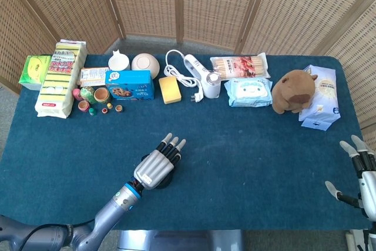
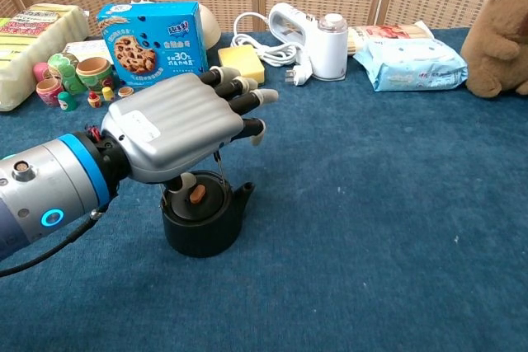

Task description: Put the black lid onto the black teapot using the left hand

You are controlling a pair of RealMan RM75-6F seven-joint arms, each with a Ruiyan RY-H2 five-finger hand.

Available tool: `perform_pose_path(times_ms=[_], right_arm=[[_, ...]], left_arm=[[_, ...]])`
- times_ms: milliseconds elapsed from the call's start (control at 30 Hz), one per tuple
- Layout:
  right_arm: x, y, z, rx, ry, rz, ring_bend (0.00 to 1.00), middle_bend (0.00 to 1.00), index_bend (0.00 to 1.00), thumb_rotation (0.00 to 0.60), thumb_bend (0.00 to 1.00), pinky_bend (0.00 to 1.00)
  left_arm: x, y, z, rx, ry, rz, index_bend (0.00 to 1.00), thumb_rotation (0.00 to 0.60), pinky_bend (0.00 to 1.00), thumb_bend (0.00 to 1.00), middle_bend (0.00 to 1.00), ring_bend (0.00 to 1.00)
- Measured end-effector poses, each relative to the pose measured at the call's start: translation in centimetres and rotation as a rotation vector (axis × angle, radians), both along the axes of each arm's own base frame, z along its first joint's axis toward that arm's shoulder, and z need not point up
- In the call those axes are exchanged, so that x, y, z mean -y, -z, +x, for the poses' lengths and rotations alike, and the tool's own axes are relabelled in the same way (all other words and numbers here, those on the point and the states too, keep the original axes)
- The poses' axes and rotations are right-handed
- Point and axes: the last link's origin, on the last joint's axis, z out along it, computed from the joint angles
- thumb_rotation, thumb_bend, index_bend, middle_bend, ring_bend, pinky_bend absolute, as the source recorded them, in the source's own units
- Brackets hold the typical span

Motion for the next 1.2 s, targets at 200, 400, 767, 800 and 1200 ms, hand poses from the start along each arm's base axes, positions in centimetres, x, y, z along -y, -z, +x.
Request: perform_pose_path(times_ms=[200,400,767,800,1200], right_arm=[[0.1,0.0,0.0,0.0,0.003,0.0,0.0,0.0,0.12,0.6,0.24,0.0],[0.1,0.2,0.0,-0.008,0.002,0.007,0.0,0.0,0.12,0.6,0.24,0.0],[0.2,0.4,0.0,-0.018,0.004,0.008,0.0,0.0,0.12,0.6,0.24,0.0],[0.2,0.5,0.0,-0.02,0.004,0.009,0.0,0.0,0.12,0.6,0.24,0.0],[0.2,1.2,0.3,-0.052,0.003,0.014,0.0,0.0,0.12,0.6,0.24,0.0]], left_arm=[[0.0,-1.1,0.7,0.048,0.007,0.016,0.26,0.6,0.04,0.21,0.0,0.0],[-0.2,-3.5,1.4,0.098,0.013,0.052,0.23,0.6,0.04,0.21,0.0,0.0],[-1.3,-9.8,-0.1,0.151,-0.014,0.173,0.0,0.6,0.04,0.13,0.0,0.0],[-1.4,-10.5,-0.5,0.151,-0.019,0.19,0.0,0.6,0.04,0.12,0.0,0.0],[0.8,-19.2,-9.6,0.29,-0.235,0.328,0.0,0.6,0.04,0.11,0.0,0.0]])
